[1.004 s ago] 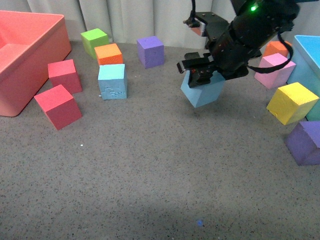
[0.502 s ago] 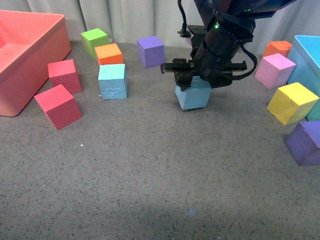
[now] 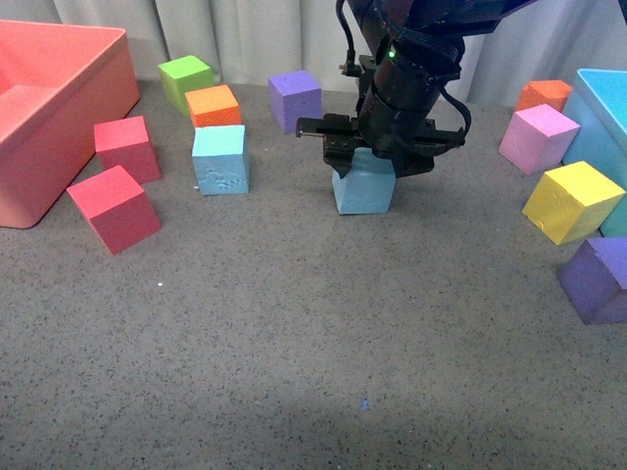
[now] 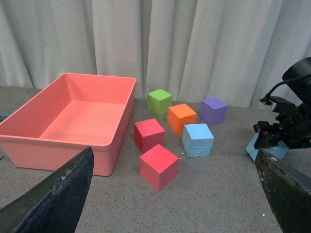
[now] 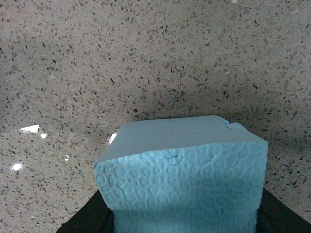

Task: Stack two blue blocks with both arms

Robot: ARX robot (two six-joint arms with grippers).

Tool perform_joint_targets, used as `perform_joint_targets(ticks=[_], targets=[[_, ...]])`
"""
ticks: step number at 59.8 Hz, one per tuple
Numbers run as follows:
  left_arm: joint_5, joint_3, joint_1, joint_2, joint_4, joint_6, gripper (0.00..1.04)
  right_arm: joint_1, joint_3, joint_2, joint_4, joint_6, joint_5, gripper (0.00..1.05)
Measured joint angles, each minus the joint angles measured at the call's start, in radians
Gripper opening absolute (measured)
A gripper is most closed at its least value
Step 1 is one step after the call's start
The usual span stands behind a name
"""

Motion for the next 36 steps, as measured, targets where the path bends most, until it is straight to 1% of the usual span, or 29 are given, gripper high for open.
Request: perform_joint_targets(ticks=[18,20,21,26,27,28,32,36], targets=[[0.0,0.0,0.0,0.0,0.0,0.0,0.98,0.008,0.019,0.01,-0.016,0.012,0.011,0.48],[0.0,0.0,0.0,0.0,0.0,0.0,0.98,0.009,0.019,0.01,-0.013,0.013,0.008,0.51],[0.0,0.0,0.0,0.0,0.0,0.0,0.98,0.009,0.018,0.01,-0.007,0.013,0.003,0.55],[0.0,0.0,0.0,0.0,0.0,0.0,0.98,0.01,0.015,0.01,0.004,0.016,-0.01,0.67],[0.0,0.0,0.0,0.0,0.0,0.0,0.98,0.011,0.014,0.009,0.005,0.016,-0.01,0.7],[0.0,0.0,0.0,0.0,0.0,0.0,0.98,0.011,0.013,0.008,0.005,0.015,-0.009,0.72],[0.0,0.0,0.0,0.0,0.0,0.0,0.98,0.012,0.009,0.003,0.005,0.015,-0.002,0.86],[0.0,0.0,0.0,0.0,0.0,0.0,0.98,0.012,0.005,-0.005,0.004,0.013,0.01,0.95]])
